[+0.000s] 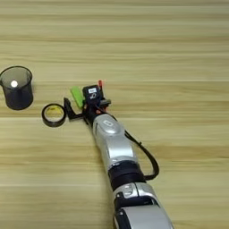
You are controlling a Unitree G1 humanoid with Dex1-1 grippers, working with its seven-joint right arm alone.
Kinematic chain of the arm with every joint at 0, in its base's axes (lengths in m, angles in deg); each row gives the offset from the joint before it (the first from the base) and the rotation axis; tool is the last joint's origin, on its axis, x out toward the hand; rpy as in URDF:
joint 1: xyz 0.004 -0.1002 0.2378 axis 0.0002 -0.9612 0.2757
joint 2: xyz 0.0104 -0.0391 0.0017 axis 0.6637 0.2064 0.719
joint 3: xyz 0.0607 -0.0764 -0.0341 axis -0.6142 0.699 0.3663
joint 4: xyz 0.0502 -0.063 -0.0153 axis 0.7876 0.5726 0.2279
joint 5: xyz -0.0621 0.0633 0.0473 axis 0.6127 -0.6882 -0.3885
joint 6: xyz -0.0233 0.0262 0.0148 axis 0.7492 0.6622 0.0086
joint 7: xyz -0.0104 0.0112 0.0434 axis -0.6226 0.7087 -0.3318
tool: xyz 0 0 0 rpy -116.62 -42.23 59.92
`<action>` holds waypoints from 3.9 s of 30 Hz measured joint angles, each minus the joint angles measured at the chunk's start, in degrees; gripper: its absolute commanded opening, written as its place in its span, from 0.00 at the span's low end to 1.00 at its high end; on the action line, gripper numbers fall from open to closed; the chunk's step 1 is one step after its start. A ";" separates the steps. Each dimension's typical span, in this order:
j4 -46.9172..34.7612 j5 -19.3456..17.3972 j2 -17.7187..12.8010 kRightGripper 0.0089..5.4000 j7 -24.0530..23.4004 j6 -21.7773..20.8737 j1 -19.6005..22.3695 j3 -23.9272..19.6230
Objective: Move the objects on the table
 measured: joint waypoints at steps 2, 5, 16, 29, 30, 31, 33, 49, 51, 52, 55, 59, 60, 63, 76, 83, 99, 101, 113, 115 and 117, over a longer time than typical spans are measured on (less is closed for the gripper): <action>0.00 -0.12 0.00 1.00 0.03 0.17 0.04 -0.01; 0.00 -0.61 -0.01 0.96 0.19 0.93 0.30 -0.09; -0.01 -2.06 0.08 0.70 1.34 3.45 1.18 -1.08; 0.08 -2.09 0.08 0.44 1.44 3.67 1.19 -1.13; 0.11 -2.09 0.07 0.43 1.44 3.67 1.19 -1.14; 0.13 -2.10 0.07 0.40 1.45 3.66 1.19 -1.15; 0.19 -2.11 0.07 0.36 1.49 3.64 1.19 -1.16; 0.40 -2.09 0.08 0.26 1.09 2.14 1.01 -1.33; 0.40 -2.08 0.04 0.26 1.03 1.37 0.80 -1.51; 0.39 -2.08 0.02 0.26 1.00 1.08 0.79 -1.57; 0.20 -2.06 -0.01 0.26 0.85 -0.09 0.75 -1.84; -0.81 -2.09 -0.20 0.26 -0.17 -1.20 0.75 -2.68; -0.95 -2.12 -0.29 0.26 -0.22 -1.27 0.75 -3.07; -1.28 -2.18 -0.74 0.26 -0.39 -1.28 0.75 -3.86; -2.17 -4.42 -4.54 0.26 -4.16 -1.35 2.45 -10.46; 0.21 -4.41 -5.79 0.26 -5.79 -1.43 2.79 -11.82; 11.78 -2.06 -9.23 0.26 -9.10 -2.53 5.64 -12.26; 12.23 -1.93 -9.23 0.26 -9.10 -2.60 5.86 -12.14; 12.85 -1.47 -9.30 0.26 -9.14 -2.71 6.34 -11.12; 12.86 -1.40 -9.30 0.26 -9.16 -2.71 6.35 -11.08; 12.86 -1.31 -9.30 0.26 -9.17 -2.71 6.35 -11.06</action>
